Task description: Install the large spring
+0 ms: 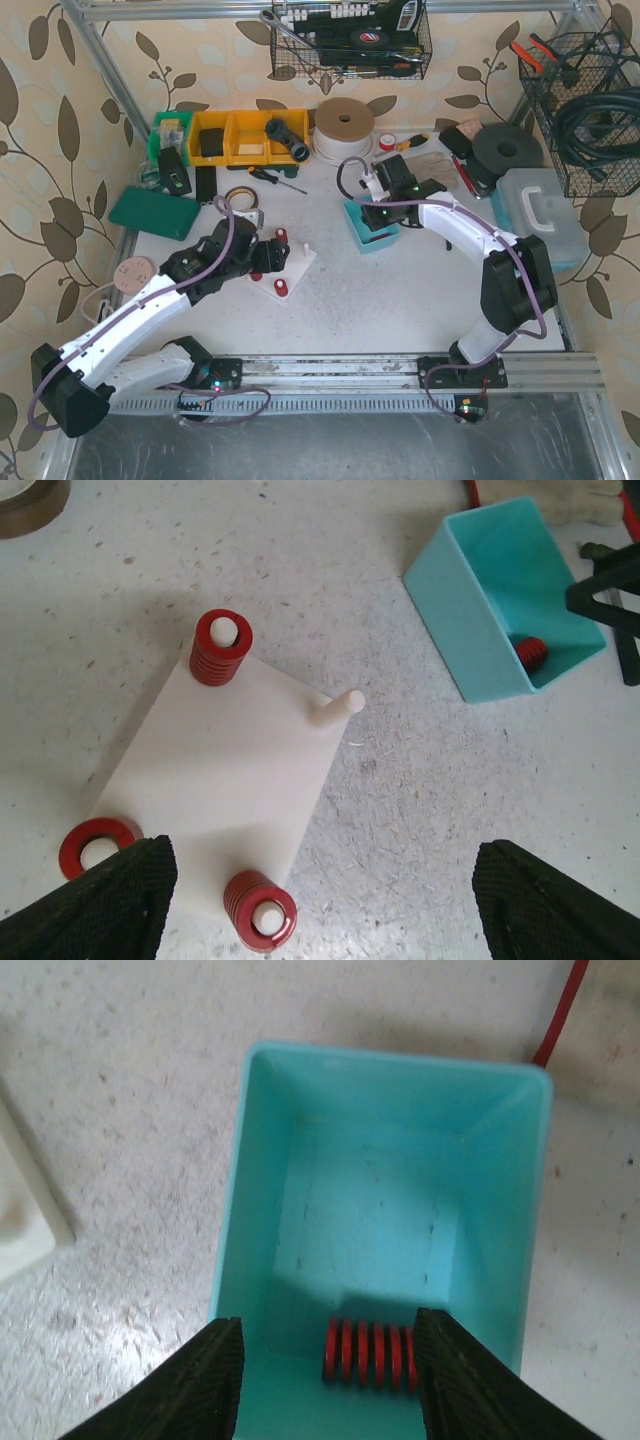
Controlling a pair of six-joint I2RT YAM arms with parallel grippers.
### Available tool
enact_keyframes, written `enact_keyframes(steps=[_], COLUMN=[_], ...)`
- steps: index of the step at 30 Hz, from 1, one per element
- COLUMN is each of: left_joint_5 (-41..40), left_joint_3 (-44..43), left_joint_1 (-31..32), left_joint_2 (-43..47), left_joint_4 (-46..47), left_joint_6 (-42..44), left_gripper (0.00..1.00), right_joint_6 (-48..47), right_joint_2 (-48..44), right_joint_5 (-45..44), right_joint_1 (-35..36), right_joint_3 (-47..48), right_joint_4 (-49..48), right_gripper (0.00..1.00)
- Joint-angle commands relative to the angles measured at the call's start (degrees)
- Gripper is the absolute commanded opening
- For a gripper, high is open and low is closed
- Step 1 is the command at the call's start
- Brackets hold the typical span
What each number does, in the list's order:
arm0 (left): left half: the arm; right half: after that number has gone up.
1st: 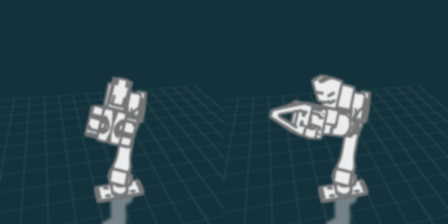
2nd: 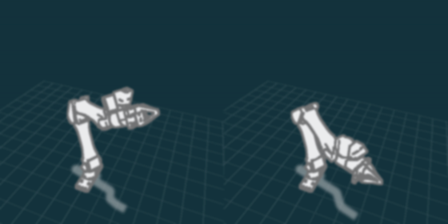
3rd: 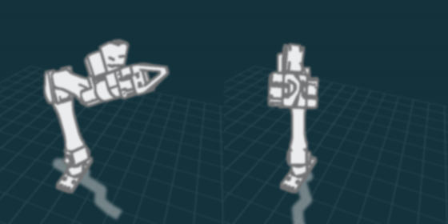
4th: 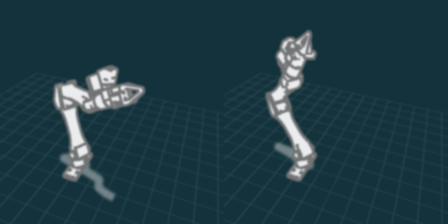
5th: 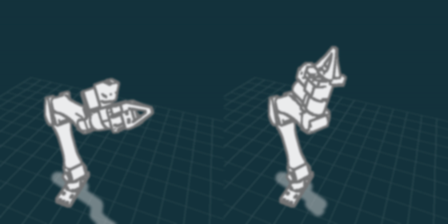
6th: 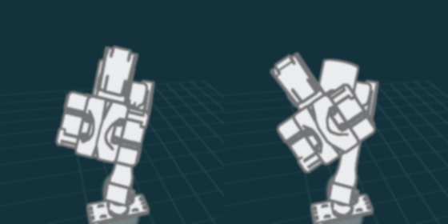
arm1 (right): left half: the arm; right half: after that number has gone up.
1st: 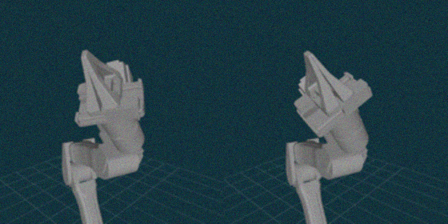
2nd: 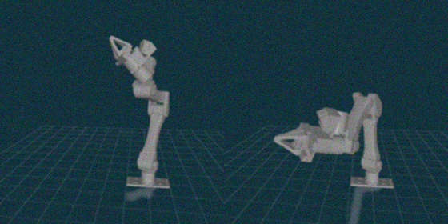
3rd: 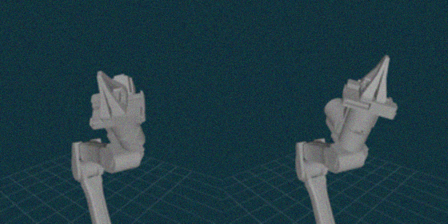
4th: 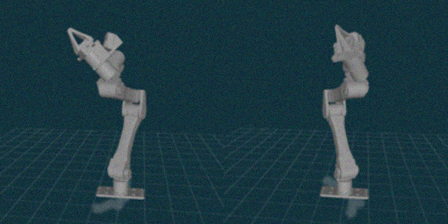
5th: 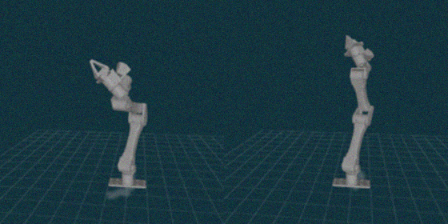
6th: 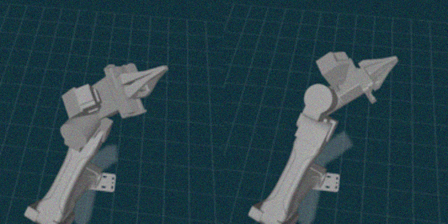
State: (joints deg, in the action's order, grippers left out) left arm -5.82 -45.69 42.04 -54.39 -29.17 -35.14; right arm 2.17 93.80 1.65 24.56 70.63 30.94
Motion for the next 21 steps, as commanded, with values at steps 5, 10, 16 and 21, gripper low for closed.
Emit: enact_keyframes(steps=[5,10,16,21], left_joint_5=[1.9,-0.3,-2.6,-4.1], left_joint_3=[-13.5,-21.8,-25.4,-27.3], left_joint_1=[0.1,0.1,0.1,-1.3], left_joint_2=[-6.2,-12.3,-16.2,-16.7], left_joint_4=[-13.9,-19.9,-25.9,-24.6], left_joint_6=[-3.6,2.2,7.9,17.7], left_gripper=[0.84,0.84,0.84,0.86], right_joint_6=[-5.5,-5.6,-4.3,-1.1], right_joint_2=[0.8,5.4,8.3,11.4], right_joint_5=[1.9,2.8,3.2,4.2], right_joint_1=[-1.0,-1.5,-1.6,-1.6], right_joint_3=[4.8,8.6,10.4,14.4], right_joint_4=[11.6,14.9,17.0,22.0], right_gripper=[0.49,0.49,0.49,0.48])
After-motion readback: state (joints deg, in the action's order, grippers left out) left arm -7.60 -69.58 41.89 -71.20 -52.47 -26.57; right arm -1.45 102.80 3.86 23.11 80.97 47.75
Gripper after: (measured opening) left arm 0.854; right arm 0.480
